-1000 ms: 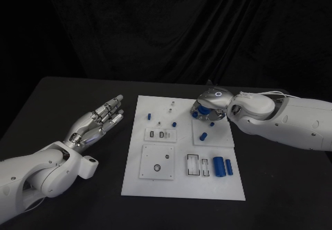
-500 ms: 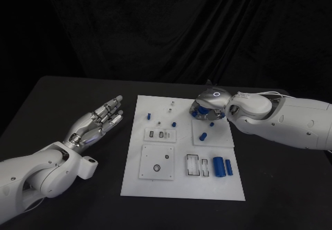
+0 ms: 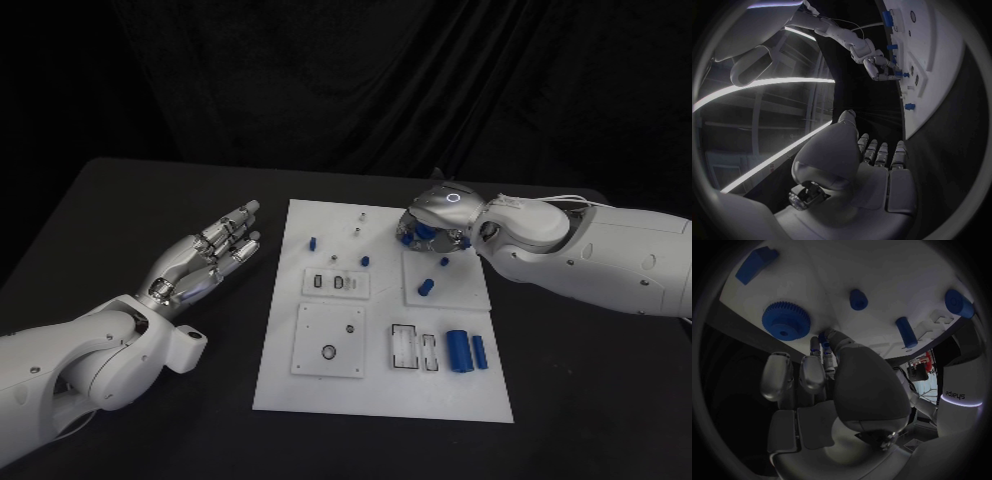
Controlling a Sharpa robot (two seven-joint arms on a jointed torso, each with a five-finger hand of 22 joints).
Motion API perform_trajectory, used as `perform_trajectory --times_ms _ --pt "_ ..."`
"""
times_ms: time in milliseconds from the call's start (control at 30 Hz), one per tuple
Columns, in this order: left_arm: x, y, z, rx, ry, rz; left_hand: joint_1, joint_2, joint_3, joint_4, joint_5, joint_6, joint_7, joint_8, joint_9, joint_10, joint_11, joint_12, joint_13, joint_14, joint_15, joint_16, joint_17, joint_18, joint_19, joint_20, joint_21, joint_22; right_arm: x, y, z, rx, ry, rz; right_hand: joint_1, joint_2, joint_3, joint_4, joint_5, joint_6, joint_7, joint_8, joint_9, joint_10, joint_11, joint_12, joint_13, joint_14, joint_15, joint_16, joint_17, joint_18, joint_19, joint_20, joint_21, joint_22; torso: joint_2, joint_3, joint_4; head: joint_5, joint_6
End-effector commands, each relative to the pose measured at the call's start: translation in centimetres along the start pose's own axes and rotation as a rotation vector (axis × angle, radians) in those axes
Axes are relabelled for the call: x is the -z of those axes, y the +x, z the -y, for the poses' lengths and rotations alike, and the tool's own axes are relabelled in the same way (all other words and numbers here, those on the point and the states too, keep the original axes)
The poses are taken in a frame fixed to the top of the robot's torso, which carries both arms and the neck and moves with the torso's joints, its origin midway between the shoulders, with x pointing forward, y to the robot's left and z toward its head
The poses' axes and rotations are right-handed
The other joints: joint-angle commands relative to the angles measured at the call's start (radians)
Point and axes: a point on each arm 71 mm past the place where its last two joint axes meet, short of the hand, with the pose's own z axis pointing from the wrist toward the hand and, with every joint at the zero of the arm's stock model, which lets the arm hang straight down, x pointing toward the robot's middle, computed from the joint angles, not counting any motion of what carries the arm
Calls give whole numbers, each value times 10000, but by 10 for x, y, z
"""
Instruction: Assemble the parts on the task board
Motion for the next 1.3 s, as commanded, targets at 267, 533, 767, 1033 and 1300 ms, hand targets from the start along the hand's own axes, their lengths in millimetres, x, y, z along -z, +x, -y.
perform_trajectory --times_ms 267,533,767,1033,1300 --pt "0 -2 7 -68 962 -80 122 -33 79 10 85 -26 100 2 -17 -24 56 -80 -19 -4 51 -37 -16 180 -5 56 -35 -6 -5 -23 -5 91 -16 870 -38 97 -21 -75 49 506 396 141 1147 144 22 42 30 127 -65 44 70 -54 6 -90 29 62 10 -30 -1 23 92" --pt "-1 -4 5 -119 919 -46 155 -33 96 1 134 -33 132 1 -17 -31 50 -85 -20 -4 58 -37 -16 181 -4 68 -34 -5 -20 -38 -6 -538 200 1039 -110 55 -37 -38 55 426 424 118 1224 140 81 -30 15 139 -49 61 104 -60 15 -91 36 90 26 -45 -11 46 145" --pt "-4 -3 4 -106 902 -89 174 -32 106 -5 162 -40 146 0 -18 -34 48 -86 -20 -4 60 -37 -16 181 -4 73 -34 -5 -42 -40 -7 -559 323 808 -105 25 -1 -48 61 281 510 42 1284 198 135 -73 16 165 -13 118 200 -83 59 -67 94 194 43 -72 0 41 155" --pt "-6 -2 3 -72 911 -150 193 -30 117 -12 189 -42 153 1 -17 -35 55 -85 -20 -4 64 -37 -16 181 -3 78 -33 -5 -59 -37 -6 -790 464 497 -109 17 28 -52 63 206 574 -5 1315 201 192 -113 11 179 14 156 262 -93 76 -49 122 246 59 -60 30 10 164" --pt "-6 -1 3 -49 919 -183 205 -29 124 -16 207 -36 156 2 -16 -35 59 -84 -20 -4 65 -37 -16 181 -4 80 -34 -5 -66 -35 -7 -872 472 556 -126 2 70 -43 64 75 613 -91 1341 163 234 -189 -3 162 53 142 244 -94 65 -16 120 264 55 -68 29 21 156"
